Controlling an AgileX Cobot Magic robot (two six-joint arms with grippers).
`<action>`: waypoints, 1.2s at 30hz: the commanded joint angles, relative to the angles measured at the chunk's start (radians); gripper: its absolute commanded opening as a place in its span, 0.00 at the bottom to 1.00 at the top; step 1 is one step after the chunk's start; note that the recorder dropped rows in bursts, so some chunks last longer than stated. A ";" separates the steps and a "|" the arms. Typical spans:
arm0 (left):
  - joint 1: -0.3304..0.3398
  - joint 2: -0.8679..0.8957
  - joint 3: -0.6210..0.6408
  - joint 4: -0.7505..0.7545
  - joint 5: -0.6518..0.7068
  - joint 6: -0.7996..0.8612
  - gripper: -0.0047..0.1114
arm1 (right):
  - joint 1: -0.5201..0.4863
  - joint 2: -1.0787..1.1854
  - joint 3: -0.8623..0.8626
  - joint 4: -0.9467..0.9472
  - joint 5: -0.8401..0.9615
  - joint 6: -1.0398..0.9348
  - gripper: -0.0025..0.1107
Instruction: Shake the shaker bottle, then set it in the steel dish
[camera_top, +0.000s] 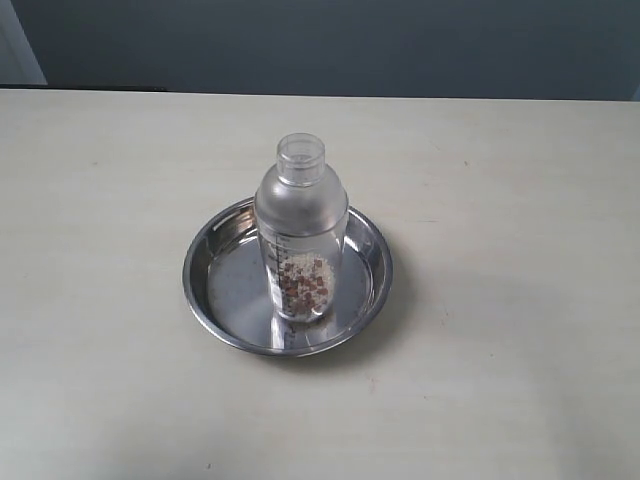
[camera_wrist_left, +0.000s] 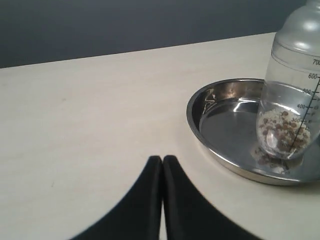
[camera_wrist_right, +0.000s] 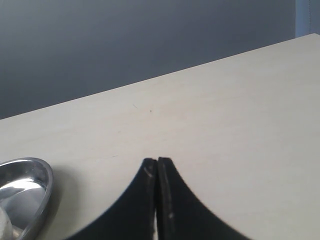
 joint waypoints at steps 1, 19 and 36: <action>0.021 -0.009 0.004 -0.004 -0.023 0.014 0.05 | -0.003 -0.005 0.001 -0.001 -0.011 -0.003 0.02; 0.029 -0.009 0.004 0.003 -0.111 0.043 0.05 | -0.003 -0.005 0.001 -0.001 -0.011 -0.003 0.02; 0.029 -0.009 0.004 0.007 -0.109 0.043 0.05 | -0.003 -0.005 0.001 -0.001 -0.011 -0.003 0.02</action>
